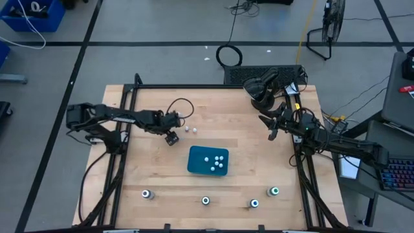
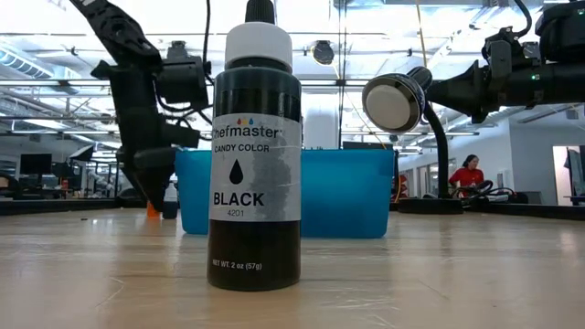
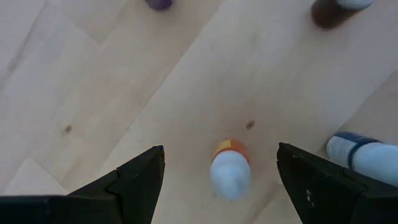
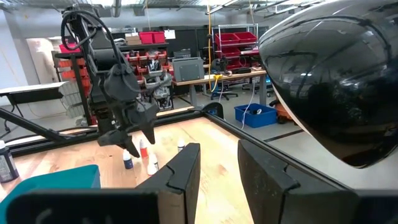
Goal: Pick & Place food coloring
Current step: Put the orange food coloring bottle into the blue bin
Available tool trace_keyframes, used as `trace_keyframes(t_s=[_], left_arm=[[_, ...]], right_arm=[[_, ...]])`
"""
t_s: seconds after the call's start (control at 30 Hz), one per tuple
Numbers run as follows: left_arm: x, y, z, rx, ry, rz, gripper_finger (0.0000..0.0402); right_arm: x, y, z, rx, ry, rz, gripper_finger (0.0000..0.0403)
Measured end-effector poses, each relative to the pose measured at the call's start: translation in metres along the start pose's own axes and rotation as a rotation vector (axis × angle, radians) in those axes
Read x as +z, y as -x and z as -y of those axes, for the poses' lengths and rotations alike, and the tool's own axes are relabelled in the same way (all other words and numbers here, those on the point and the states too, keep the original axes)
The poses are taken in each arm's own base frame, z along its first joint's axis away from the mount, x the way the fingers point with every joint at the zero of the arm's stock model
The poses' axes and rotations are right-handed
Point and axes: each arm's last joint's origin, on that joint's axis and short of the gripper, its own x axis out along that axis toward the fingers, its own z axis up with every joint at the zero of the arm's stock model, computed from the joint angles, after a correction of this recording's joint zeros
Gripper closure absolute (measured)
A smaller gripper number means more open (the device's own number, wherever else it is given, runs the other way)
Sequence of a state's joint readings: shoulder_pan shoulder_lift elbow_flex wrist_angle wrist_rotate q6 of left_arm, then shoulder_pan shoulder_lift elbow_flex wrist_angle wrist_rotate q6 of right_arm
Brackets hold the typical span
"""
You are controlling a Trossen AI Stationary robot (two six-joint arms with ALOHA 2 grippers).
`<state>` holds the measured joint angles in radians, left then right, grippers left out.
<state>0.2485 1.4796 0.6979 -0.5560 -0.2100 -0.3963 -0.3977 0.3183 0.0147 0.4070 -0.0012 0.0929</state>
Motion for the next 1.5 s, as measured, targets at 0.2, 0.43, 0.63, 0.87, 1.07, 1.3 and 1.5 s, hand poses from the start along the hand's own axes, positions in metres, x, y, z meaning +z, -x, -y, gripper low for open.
trace_keyframes(t_s=[0.2, 0.43, 0.63, 0.87, 1.07, 1.3, 1.5], left_arm=[[-0.001, -0.005, 0.001, 0.008, -0.007, -0.019, 0.0096], [0.000, -0.005, 0.001, 0.014, -0.013, -0.009, 0.0098], [0.000, -0.005, 0.001, 0.015, -0.024, -0.008, 0.0146], [0.000, -0.005, 0.001, 0.011, -0.025, -0.010, 0.0244], [0.000, -0.004, 0.001, 0.004, -0.051, -0.011, 0.0330], [0.003, 0.009, 0.001, -0.041, -0.053, 0.005, 0.0333], [0.018, 0.059, 0.009, -0.070, -0.066, 0.057, 0.0333]], right_arm=[[0.000, 0.000, 0.000, 0.000, 0.000, 0.000, 0.0303], [0.000, 0.000, 0.000, 0.000, 0.000, 0.000, 0.0303], [0.000, 0.000, 0.000, 0.000, 0.000, 0.000, 0.0303], [0.000, 0.000, 0.000, 0.000, 0.000, 0.000, 0.0303], [0.000, 0.000, 0.000, 0.000, 0.000, 0.000, 0.0303], [0.000, 0.000, 0.000, 0.000, 0.000, 0.000, 0.0303], [0.000, 0.000, 0.000, 0.000, 0.000, 0.000, 0.0303]])
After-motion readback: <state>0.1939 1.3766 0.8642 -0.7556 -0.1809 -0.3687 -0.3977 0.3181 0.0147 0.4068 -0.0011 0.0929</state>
